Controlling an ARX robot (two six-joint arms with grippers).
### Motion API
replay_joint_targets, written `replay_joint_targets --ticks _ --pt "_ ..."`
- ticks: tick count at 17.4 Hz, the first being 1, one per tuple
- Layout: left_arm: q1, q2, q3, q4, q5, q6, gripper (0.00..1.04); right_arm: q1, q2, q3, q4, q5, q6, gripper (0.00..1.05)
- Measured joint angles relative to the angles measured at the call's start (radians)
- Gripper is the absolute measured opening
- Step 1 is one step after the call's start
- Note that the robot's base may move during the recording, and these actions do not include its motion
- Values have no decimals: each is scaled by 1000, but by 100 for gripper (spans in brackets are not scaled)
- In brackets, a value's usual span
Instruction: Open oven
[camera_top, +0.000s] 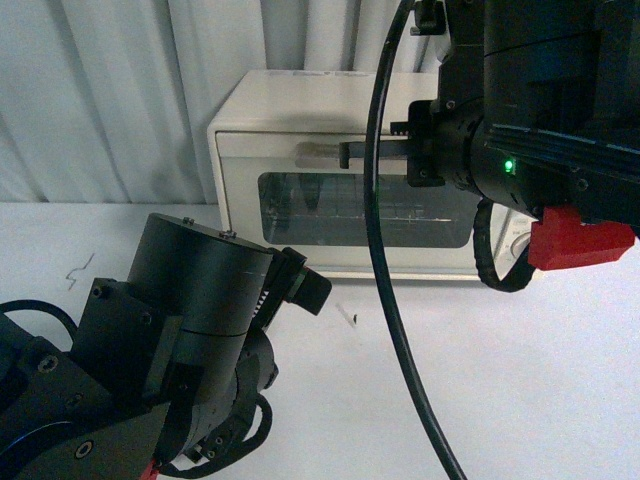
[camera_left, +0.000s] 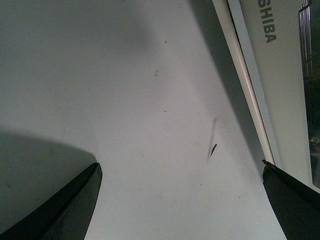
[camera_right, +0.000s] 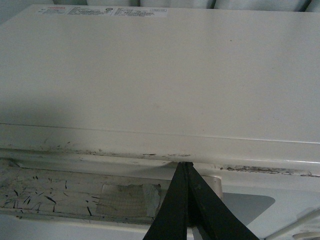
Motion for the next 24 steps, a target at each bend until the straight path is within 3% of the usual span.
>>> replay_joint_targets --ticks 10,16,19,21,24 --pt "0 0 0 -1 0 0 98 33 36 14 34 33 86 2" --pt "0 0 0 -1 0 0 98 147 -81 -219 73 139 225 2" --pt "0 0 -2 2 0 0 98 226 -278 -428 -6 268 200 2" --pt "0 0 -2 1 0 0 98 250 -589 -584 -198 458 209 2" --pt "0 0 -2 1 -1 0 98 303 -882 -743 -583 560 398 25"
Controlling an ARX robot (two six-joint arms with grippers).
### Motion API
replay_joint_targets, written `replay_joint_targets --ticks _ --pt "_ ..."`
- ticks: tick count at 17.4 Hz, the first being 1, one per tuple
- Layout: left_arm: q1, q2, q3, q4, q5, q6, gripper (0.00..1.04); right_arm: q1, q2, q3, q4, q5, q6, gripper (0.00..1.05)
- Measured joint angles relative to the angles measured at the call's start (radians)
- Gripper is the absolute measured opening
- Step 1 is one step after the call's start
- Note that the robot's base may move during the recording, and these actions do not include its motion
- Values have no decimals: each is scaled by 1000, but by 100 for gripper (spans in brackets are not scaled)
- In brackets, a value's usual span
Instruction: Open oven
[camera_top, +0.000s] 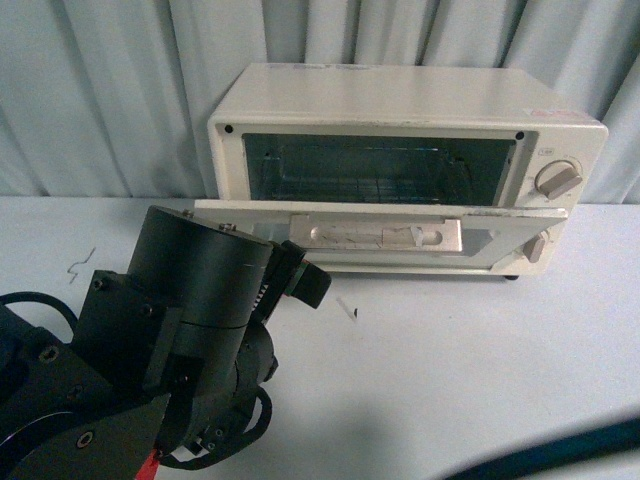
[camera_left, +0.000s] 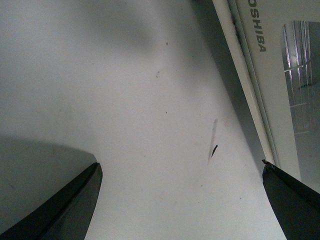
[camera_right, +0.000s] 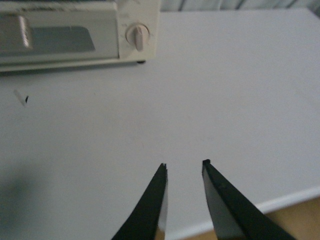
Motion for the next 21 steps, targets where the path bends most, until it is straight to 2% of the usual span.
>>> replay_joint_targets --ticks 1,3,4,5,6,7,8,9,10,11,12,14,16,17,18,21 --pt "0 0 0 -2 0 0 98 -11 -129 -24 -206 -5 177 37" --pt "0 0 0 -2 1 0 98 -64 -207 -54 -419 -40 396 56" --pt "0 0 0 -2 -2 0 98 -68 -203 -60 -454 -42 471 63" --pt "0 0 0 -2 -3 0 98 -69 -196 -76 -394 -56 504 70" --pt "-4 0 0 0 -2 0 98 -124 -248 -199 2 -195 385 61" --pt "-4 0 0 0 2 0 98 -172 -352 -285 156 -285 235 52" --pt "3 -1 1 -1 1 0 98 -231 -453 -290 367 -357 67 43" --pt "2 -1 0 -2 -2 0 98 -288 -646 -291 426 -417 -113 31" --pt "1 -1 0 -3 -3 0 98 -309 -811 -290 209 -444 -278 20" --pt "0 -1 0 -3 -3 0 98 -343 -925 -289 113 -494 -361 10" --pt "0 -1 0 -3 -2 0 98 -414 -1056 -288 36 -551 -426 2" --pt "0 -1 0 -2 -2 0 98 -521 -1062 -285 -12 -666 -466 2" --pt "0 -1 0 -3 -2 0 98 -575 -1049 -274 -24 -715 -474 2" --pt "0 -1 0 -2 -2 0 98 -654 -1056 -274 -42 -818 -478 2" --pt "0 -1 0 -2 -2 0 98 -726 -1056 -274 -37 -849 -478 2" --pt "0 -1 0 -2 -2 0 98 -728 -1056 -274 -39 -872 -478 2"
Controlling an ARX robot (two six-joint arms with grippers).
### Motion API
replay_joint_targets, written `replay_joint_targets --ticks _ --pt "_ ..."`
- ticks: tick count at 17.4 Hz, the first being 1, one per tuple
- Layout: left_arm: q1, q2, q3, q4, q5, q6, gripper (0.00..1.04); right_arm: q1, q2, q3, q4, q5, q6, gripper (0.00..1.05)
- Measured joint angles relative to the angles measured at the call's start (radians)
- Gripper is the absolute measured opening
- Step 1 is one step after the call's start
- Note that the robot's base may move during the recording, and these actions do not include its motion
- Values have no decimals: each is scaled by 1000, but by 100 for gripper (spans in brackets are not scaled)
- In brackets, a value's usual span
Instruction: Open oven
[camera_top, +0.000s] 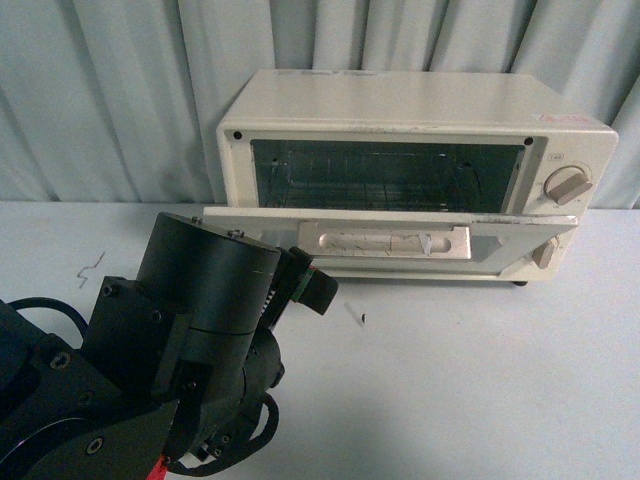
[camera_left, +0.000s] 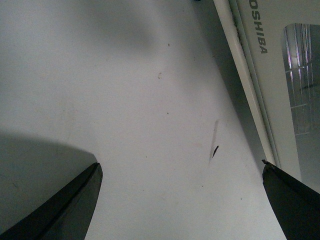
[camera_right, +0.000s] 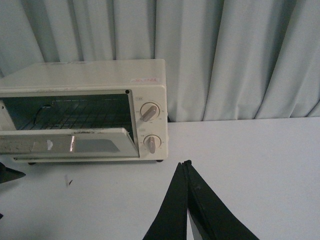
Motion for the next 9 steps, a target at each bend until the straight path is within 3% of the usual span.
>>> replay_joint_targets --ticks 7,9 --pt "0 0 0 0 0 0 98 0 0 0 1 0 0 2" --pt "0 0 0 0 0 0 98 0 0 0 1 0 -2 15"
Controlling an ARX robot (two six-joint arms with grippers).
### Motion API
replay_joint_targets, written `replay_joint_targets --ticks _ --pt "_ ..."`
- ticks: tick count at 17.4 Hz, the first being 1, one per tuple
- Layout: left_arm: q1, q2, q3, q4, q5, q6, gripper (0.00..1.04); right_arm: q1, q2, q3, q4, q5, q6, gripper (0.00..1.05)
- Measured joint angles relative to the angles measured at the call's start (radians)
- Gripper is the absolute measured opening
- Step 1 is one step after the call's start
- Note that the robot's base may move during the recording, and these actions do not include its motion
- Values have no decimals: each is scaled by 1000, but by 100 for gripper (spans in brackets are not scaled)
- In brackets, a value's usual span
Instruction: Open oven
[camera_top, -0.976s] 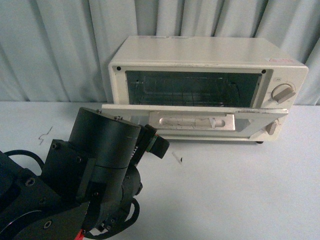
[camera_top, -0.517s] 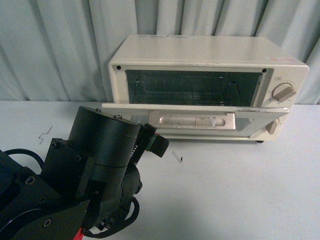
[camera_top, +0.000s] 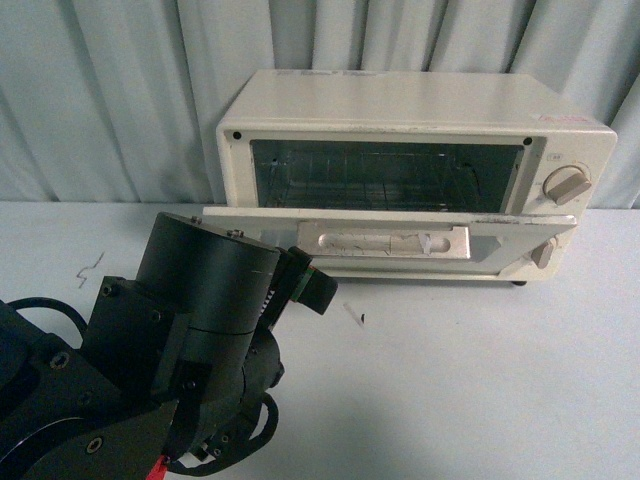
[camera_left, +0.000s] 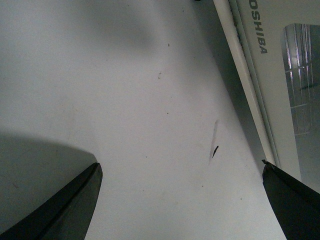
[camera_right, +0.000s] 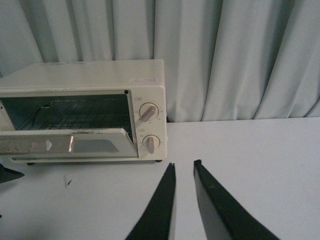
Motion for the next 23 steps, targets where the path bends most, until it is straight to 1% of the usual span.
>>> replay_joint_targets --ticks 1,3,5,6,7,9,10,11,12,13,15,18,19,20,21,22,23 --pt "0 0 0 0 0 0 98 0 0 0 0 0 0 25" --pt "0 0 0 0 0 0 98 0 0 0 0 0 0 39" --pt "0 0 0 0 0 0 98 0 0 0 0 0 0 60" --pt "0 0 0 0 0 0 98 0 0 0 0 0 0 64" --pt "0 0 0 0 0 0 98 0 0 0 0 0 0 75" --pt "0 0 0 0 0 0 98 0 0 0 0 0 0 93" --pt "-3 3 -9 48 -29 21 98 0 0 0 0 0 0 99" --pt "-14 15 -67 223 -163 124 98 0 0 0 0 -1 0 98" --pt "-14 12 -103 292 -214 185 98 0 0 0 0 1 0 97" --pt "-9 -3 -136 323 -253 237 98 0 0 0 -1 -1 0 98" --pt "31 -72 -227 390 -296 311 98 0 0 0 0 0 0 98" --pt "90 -105 -328 457 -299 344 97 0 0 0 0 0 0 98" --pt "114 -41 -364 590 -242 461 88 0 0 0 0 0 0 98" --pt "162 34 -465 594 -152 756 72 0 0 0 0 1 0 98" --pt "200 -16 -571 589 -124 975 60 0 0 0 -2 0 0 98" --pt "240 -111 -612 605 -102 1123 49 0 0 0 0 -1 0 98" --pt "262 -190 -631 621 -83 1208 40 0 0 0 0 -1 0 98"
